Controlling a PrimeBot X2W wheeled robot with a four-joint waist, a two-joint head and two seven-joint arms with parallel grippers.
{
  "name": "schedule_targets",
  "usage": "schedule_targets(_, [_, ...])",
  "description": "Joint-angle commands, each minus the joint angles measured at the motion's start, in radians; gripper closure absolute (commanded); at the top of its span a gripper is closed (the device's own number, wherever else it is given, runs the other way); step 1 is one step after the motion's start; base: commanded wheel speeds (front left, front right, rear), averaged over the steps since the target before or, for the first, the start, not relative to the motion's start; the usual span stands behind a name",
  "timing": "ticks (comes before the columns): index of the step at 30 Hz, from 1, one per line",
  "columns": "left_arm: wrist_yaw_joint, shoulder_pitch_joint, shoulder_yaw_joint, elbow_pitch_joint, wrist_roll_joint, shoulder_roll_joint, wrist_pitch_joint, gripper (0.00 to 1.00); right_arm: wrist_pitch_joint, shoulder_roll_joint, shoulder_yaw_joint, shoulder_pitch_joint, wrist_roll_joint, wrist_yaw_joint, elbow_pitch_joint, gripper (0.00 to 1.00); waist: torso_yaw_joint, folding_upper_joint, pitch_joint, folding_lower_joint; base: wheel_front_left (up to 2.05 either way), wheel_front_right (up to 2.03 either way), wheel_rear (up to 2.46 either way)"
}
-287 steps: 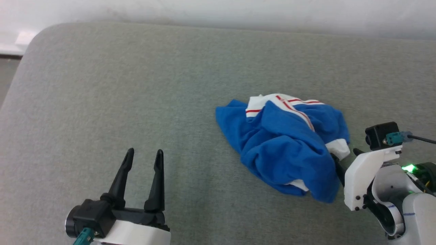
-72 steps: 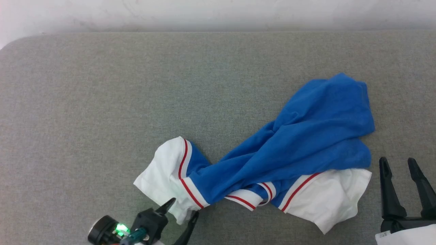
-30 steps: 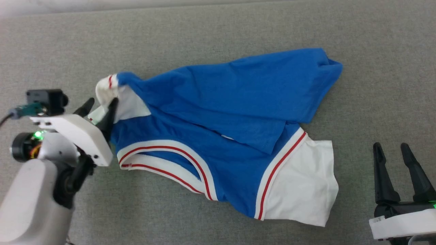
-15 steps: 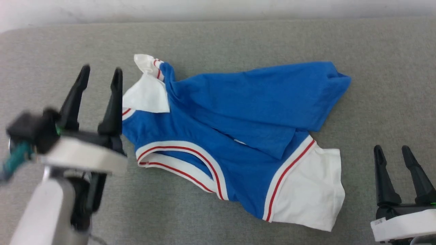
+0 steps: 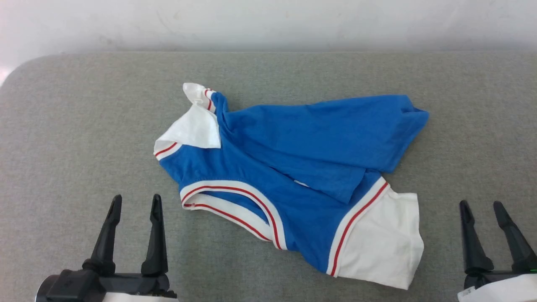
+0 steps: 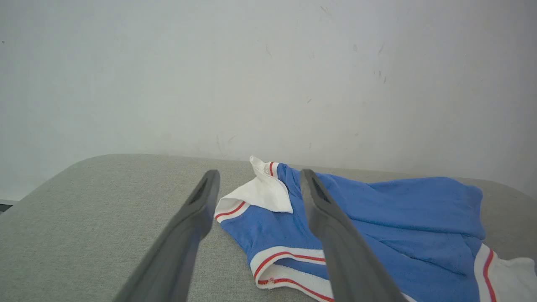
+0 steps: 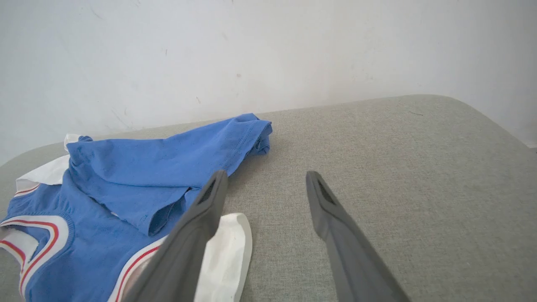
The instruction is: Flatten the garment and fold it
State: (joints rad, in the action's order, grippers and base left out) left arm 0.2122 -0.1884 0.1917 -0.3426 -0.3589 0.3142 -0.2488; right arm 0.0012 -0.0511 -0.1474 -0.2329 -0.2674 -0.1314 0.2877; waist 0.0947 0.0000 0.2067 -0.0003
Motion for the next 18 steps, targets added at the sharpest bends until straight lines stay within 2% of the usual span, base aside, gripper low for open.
schedule_targets(1, [-0.004, -0.003, 0.002, -0.004, 0.012, -0.004, -0.009, 0.00, 0.010, 0.001, 0.004, -0.004, 0.011, 0.001, 0.008, 0.00, 0.010, 0.0000, -0.005, 0.0003, 0.00, 0.00, 0.00])
schedule_targets(4, [-0.015, 0.007, 0.011, -0.001, 0.023, -0.008, -0.011, 0.00, 0.085, 0.001, 0.017, -0.010, 0.022, 0.001, 0.011, 0.00, 0.024, 0.0000, -0.003, 0.0003, 0.00, 0.00, 0.00])
schedule_targets(9, [-0.033, 0.035, 0.022, 0.015, 0.029, -0.020, -0.012, 0.00, 0.319, 0.001, 0.040, -0.012, 0.057, 0.001, -0.004, 0.00, 0.045, 0.0000, 0.008, 0.0003, 0.00, 0.00, 0.00])
schedule_targets(12, [-0.047, 0.048, 0.036, 0.031, 0.032, -0.028, -0.012, 0.00, 0.415, 0.001, 0.030, 0.002, 0.069, 0.001, -0.023, 0.00, 0.065, 0.0000, 0.018, 0.0003, 0.00, 0.00, 0.00])
schedule_targets(18, [-0.064, 0.064, 0.047, 0.059, 0.032, -0.047, -0.013, 0.00, 0.514, 0.001, 0.045, 0.047, 0.075, 0.001, -0.106, 0.00, 0.107, 0.0000, 0.031, 0.0003, 0.00, 0.00, 0.00])
